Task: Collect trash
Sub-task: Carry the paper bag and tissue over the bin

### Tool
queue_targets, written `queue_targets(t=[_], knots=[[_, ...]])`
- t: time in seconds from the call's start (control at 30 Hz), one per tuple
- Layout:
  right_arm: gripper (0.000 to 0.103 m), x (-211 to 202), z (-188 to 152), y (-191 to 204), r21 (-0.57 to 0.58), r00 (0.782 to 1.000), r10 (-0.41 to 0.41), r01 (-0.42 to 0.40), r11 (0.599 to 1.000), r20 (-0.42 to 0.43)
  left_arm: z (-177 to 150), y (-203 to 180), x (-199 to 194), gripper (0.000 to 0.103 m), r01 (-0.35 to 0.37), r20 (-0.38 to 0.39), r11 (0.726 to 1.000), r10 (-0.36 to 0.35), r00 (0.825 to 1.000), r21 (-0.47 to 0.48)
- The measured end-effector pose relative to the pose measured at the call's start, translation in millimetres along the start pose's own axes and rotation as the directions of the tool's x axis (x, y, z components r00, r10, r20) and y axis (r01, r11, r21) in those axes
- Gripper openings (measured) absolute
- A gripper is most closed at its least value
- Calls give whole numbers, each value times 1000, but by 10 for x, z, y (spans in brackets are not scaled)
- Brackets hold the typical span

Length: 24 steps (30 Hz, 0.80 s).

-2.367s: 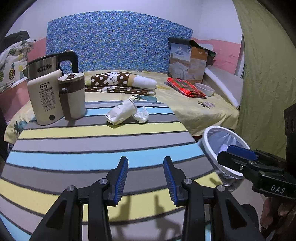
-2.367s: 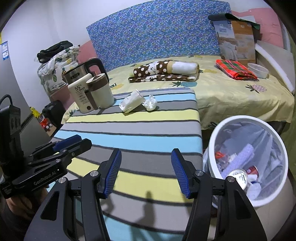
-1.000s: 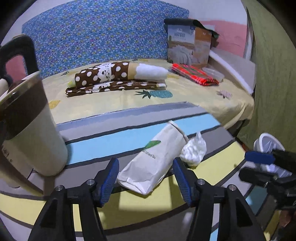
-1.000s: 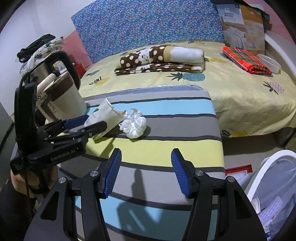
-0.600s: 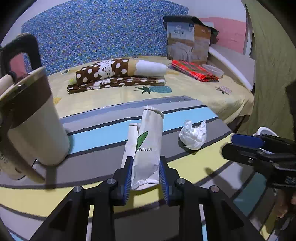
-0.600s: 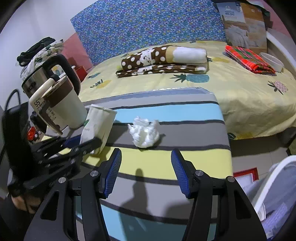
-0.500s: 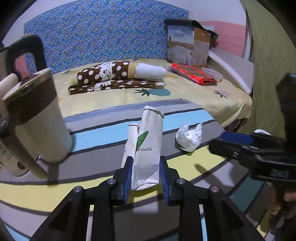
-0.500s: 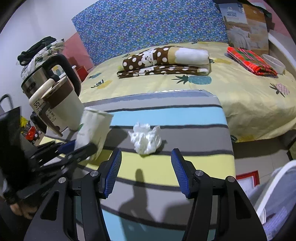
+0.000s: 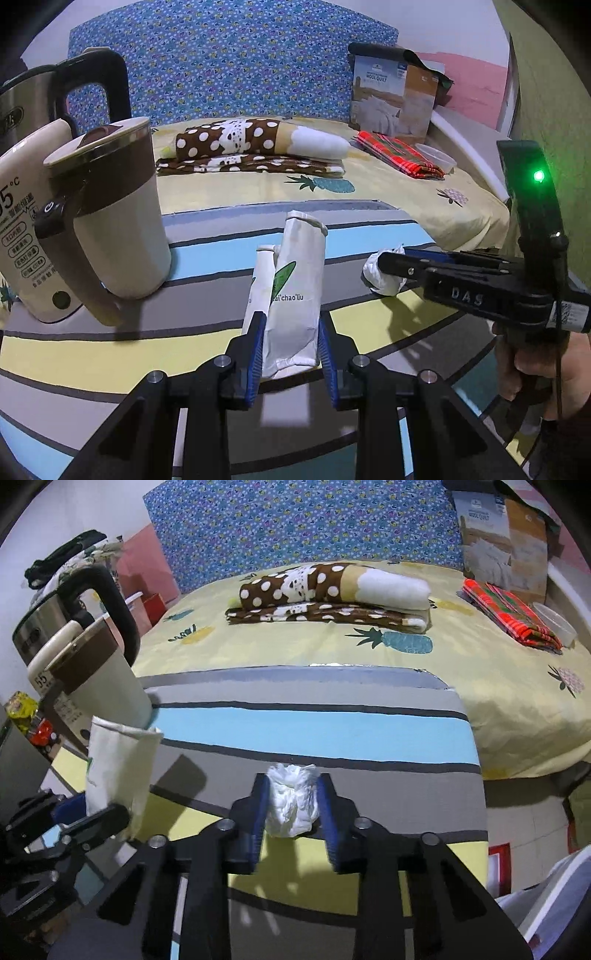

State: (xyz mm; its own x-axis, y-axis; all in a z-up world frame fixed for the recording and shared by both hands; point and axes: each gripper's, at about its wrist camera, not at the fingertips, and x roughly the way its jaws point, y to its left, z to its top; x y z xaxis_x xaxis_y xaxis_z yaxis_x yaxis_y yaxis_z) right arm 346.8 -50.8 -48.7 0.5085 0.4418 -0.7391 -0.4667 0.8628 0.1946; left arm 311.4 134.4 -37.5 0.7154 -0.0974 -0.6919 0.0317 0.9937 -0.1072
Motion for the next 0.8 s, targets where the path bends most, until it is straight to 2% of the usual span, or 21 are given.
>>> queue_targets(t=[0.17, 0.37, 0.8], knots=[[22, -186, -88, -24, 22, 999, 32, -32, 999, 15, 4, -52, -46, 28, 5, 1, 1000, -5, 1000, -9], [21, -540, -283, -8, 32, 996, 67, -69, 997, 52, -79, -224, -280, 28, 16, 16, 1000, -15, 1000, -27], [21, -1234, -779, -45, 43, 988, 88, -94, 995, 129, -506, -723, -951, 28, 10, 54, 996, -5, 999, -92]])
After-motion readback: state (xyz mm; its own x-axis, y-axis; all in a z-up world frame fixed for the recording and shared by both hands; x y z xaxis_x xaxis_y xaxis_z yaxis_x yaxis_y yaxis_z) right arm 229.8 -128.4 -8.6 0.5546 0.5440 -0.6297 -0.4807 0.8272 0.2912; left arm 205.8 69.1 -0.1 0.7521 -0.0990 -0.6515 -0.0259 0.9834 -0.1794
